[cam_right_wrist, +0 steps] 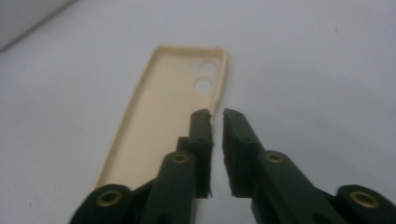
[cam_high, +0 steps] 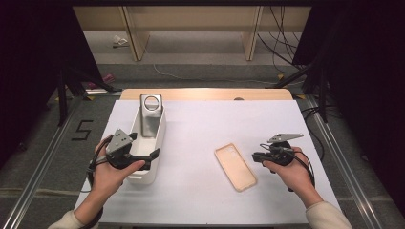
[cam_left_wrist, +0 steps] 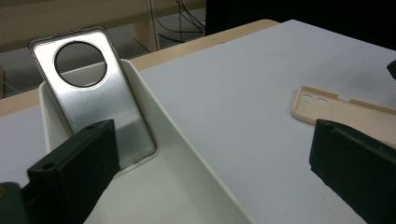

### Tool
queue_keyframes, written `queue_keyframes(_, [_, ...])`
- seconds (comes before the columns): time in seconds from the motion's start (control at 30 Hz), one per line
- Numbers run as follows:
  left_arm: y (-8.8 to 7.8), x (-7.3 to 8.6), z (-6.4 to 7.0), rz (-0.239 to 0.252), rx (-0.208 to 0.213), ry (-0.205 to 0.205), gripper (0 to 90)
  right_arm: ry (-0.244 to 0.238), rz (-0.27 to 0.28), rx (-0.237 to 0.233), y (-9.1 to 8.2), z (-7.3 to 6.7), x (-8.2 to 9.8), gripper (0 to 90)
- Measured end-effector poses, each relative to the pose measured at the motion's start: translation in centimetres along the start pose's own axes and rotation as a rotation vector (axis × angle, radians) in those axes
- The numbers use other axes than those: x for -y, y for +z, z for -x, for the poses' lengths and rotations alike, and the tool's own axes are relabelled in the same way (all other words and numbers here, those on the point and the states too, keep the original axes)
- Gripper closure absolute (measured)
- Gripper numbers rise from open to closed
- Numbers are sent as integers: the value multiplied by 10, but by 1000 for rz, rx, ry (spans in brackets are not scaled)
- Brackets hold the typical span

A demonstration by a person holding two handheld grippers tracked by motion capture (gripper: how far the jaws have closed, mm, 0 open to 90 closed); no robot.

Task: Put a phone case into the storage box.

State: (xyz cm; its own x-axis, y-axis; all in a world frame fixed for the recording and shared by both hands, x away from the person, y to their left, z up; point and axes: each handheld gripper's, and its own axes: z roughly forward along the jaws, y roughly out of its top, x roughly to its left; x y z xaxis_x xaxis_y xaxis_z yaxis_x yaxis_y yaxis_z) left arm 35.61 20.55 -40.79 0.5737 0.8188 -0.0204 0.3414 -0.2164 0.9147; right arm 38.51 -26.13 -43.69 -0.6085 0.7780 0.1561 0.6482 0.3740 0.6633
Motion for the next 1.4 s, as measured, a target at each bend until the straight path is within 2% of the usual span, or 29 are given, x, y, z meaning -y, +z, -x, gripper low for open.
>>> queue_keyframes(0.17, [0,1,-2,2,-1,-7,16,-13,-205,4,10,1,6,900])
queue_keyframes(0.33, [0,1,-2,4,-1,-7,17,-42,-292,10,14,-5,6,900])
queue_keyframes(0.43, [0,1,-2,4,-1,-8,18,-38,-336,7,17,-6,8,900])
queue_keyframes(0.73, [-1,1,-1,10,11,-11,22,-43,-418,-4,21,-12,11,900])
queue_keyframes(1.03, [-1,4,4,8,22,-6,26,-89,-451,-44,25,-26,9,900])
queue_keyframes(1.4, [-2,7,7,2,32,5,25,-143,-472,-66,32,-44,5,900])
